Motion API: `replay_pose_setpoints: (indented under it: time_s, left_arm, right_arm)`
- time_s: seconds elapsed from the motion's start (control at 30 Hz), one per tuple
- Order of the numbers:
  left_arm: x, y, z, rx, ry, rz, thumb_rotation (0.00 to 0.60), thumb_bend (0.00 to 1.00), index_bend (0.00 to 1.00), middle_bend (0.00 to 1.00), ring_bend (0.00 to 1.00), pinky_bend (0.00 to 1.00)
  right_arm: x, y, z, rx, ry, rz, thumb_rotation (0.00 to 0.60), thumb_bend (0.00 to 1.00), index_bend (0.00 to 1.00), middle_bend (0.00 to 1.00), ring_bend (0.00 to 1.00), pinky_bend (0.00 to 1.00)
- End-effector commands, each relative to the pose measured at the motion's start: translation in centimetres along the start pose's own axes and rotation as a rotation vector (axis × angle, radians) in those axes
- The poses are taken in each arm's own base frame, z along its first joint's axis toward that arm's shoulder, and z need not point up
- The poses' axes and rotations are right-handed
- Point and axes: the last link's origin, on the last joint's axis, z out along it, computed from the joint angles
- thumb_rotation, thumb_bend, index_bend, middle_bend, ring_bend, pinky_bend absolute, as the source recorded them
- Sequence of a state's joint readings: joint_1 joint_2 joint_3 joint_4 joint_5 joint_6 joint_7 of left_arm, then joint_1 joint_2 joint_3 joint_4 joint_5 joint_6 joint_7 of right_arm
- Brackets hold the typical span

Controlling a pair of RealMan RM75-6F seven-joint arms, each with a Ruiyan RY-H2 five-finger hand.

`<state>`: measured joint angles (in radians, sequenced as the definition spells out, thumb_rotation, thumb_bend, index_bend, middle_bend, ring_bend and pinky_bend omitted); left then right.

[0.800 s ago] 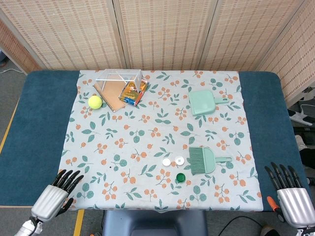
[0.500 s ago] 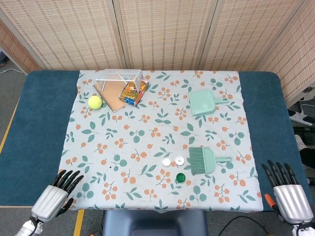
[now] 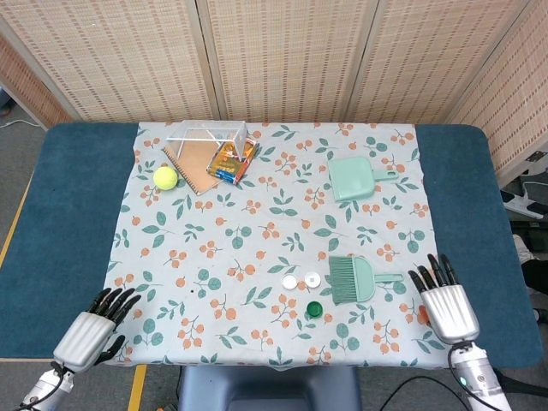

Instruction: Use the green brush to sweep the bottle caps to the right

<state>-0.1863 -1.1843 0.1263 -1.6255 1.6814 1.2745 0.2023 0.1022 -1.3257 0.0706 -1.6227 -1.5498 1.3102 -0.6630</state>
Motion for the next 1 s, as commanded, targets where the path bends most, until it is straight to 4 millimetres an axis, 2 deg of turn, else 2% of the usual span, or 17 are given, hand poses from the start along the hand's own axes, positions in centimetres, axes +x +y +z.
replay_pose_setpoints:
  time_s: [0.03, 0.43, 1.0]
  left_arm:
    - [0.0, -0.2, 0.4, 0.006, -0.004, -0.007, 0.6, 0.44, 0.0, 0.0, 0.0, 0.07]
    - [-0.4, -0.7, 1.2, 0.03, -0.026, -0.015, 0.6, 0.45, 0.0, 0.0, 0.0, 0.07]
    - [-0.4, -1.2, 1.4, 0.046, -0.028, -0.017, 0.6, 0.45, 0.0, 0.0, 0.0, 0.07]
  right_arm:
    - [-0.8, -1.5, 2.3, -0.013, 0.009, -0.031, 0.6, 0.21, 0.33, 0.3, 0.03, 0.0]
    - [-4.1, -3.8, 6.0, -0.026, -0.074, -0.146, 0.6, 0.23, 0.36, 0.32, 0.06, 0.0]
    - [-5.2, -6.3, 8.1, -0.027, -0.101, -0.157, 0.6, 0.27, 0.4, 0.34, 0.08, 0.0]
